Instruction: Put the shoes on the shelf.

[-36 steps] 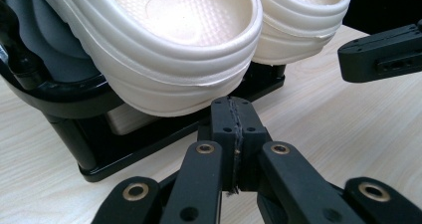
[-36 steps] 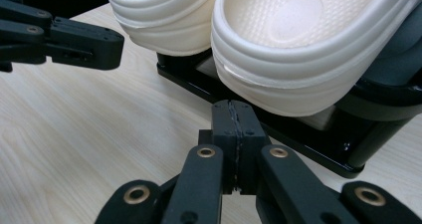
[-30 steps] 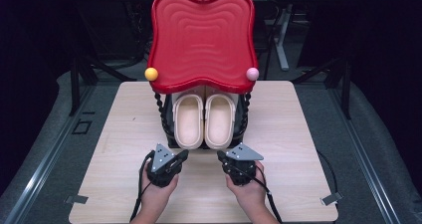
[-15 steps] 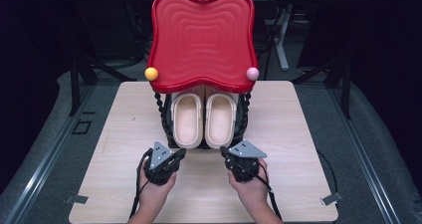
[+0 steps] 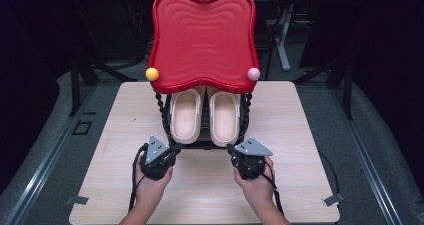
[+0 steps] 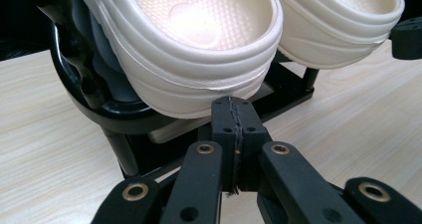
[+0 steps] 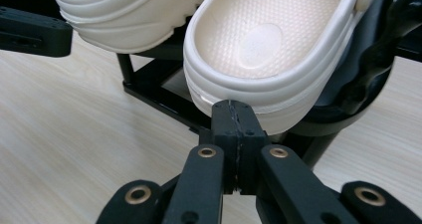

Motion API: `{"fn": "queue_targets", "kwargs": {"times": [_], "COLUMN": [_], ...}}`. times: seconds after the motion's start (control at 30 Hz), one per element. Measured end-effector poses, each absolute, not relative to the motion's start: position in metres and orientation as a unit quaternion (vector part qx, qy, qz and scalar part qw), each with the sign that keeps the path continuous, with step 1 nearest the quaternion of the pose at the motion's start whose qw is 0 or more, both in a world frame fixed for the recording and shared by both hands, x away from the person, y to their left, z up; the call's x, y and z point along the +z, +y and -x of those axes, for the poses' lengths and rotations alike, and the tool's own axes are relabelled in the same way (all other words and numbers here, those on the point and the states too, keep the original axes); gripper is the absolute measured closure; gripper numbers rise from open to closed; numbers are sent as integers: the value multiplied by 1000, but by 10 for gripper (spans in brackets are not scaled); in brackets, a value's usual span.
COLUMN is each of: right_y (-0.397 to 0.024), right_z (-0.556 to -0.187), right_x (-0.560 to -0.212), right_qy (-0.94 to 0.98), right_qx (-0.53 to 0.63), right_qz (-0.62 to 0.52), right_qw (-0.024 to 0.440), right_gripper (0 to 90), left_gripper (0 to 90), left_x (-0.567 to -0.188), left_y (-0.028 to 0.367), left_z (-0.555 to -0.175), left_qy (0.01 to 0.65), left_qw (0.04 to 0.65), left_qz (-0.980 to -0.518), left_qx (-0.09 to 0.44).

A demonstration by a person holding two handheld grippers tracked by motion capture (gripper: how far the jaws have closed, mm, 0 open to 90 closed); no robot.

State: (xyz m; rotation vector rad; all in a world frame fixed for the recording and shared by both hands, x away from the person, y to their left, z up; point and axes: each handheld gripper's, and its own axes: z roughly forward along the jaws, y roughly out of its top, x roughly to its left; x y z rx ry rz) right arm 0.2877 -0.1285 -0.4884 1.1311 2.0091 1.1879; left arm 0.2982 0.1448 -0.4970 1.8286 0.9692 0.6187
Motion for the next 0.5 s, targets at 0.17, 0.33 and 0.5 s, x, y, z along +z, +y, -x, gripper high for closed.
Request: {"fn": "queue_targets", "kwargs": {"times": [0.17,0.33,0.5], "right_y": [-131,-131,-128], "right_z": [-295,-302,-310], "right_x": [-487,-484,-481], "right_qy": [746,746,746], "right_qx": [435,431,429], "right_qz": [-422,-424,-424], "right_qw": [275,280,282], "right_gripper": [900,900,900], "left_gripper": [896,896,896], "left_x": [-496,-492,-491], "left_y": [142,140,137], "left_z": [-305,-312,-318], "left_qy": [397,399,399], "left_qw": [469,469,467], "left_qz": [-746,-745,-745], "left_qx": [255,257,260]}}
